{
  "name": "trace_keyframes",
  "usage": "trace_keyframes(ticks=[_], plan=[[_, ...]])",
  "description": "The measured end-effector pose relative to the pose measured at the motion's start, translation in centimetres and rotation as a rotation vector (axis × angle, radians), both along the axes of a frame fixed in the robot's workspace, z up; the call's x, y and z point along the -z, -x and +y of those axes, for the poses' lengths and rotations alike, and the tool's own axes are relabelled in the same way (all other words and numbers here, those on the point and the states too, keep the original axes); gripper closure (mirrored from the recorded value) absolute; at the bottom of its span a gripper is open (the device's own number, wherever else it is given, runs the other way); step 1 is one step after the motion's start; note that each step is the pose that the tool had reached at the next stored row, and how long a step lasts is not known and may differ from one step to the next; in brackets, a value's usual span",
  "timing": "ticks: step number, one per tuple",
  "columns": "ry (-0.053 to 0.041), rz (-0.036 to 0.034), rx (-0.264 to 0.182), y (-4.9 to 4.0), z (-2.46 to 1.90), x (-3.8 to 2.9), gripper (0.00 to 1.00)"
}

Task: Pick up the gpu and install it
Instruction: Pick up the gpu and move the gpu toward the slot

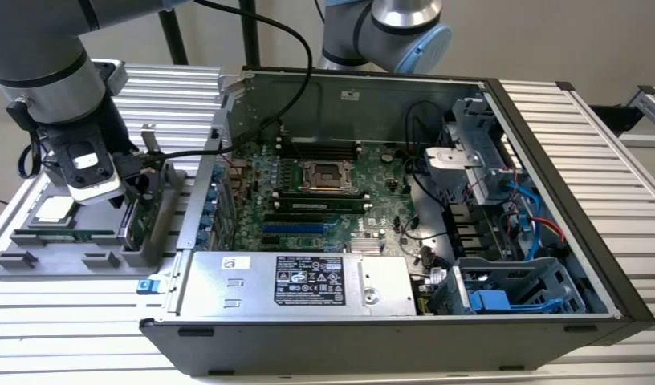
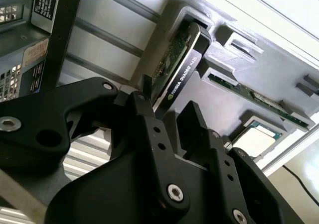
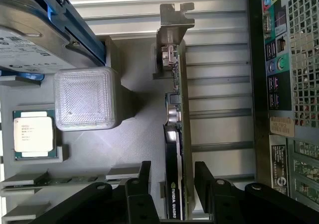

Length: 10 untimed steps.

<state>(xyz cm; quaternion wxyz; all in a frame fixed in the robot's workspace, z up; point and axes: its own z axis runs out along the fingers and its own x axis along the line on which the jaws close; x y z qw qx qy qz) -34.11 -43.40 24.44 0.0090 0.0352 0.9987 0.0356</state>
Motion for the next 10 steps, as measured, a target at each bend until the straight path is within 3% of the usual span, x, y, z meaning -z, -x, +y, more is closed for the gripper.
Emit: trace_keyframes(ticks=[10], plan=[[0.0, -0.0001, 0.0, 0.0, 0.0, 0.31, 0.0]])
